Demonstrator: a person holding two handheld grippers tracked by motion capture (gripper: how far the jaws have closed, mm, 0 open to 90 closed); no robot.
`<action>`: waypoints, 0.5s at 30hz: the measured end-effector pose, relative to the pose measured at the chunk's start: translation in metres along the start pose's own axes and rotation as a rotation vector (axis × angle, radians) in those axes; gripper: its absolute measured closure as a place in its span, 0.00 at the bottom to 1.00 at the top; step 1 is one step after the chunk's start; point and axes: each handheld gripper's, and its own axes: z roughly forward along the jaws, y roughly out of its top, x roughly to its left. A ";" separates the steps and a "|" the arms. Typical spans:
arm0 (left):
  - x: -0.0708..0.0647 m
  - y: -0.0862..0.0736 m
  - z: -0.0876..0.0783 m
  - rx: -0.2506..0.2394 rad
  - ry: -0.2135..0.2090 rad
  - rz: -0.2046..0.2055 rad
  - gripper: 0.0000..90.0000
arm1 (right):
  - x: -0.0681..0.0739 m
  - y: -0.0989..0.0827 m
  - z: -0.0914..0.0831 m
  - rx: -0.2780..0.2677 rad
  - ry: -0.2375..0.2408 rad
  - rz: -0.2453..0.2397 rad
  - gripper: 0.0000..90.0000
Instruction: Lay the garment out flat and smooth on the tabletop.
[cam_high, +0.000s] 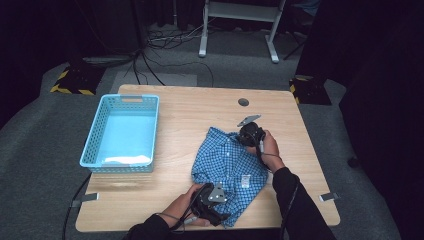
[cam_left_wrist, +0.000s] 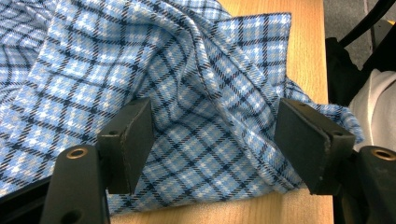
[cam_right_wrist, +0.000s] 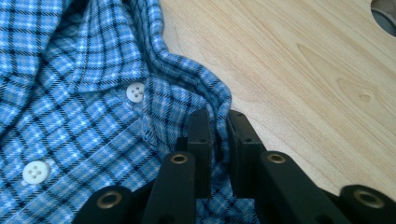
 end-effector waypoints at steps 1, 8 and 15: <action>0.000 0.000 0.000 0.000 0.000 -0.001 0.31 | 0.000 0.000 0.000 0.002 0.000 -0.001 0.91; 0.000 -0.001 0.000 -0.007 0.002 -0.003 0.32 | -0.001 -0.001 0.004 -0.001 0.010 0.014 0.91; 0.004 -0.002 0.000 -0.021 -0.008 0.007 0.32 | 0.001 0.000 0.006 0.000 -0.006 0.012 0.91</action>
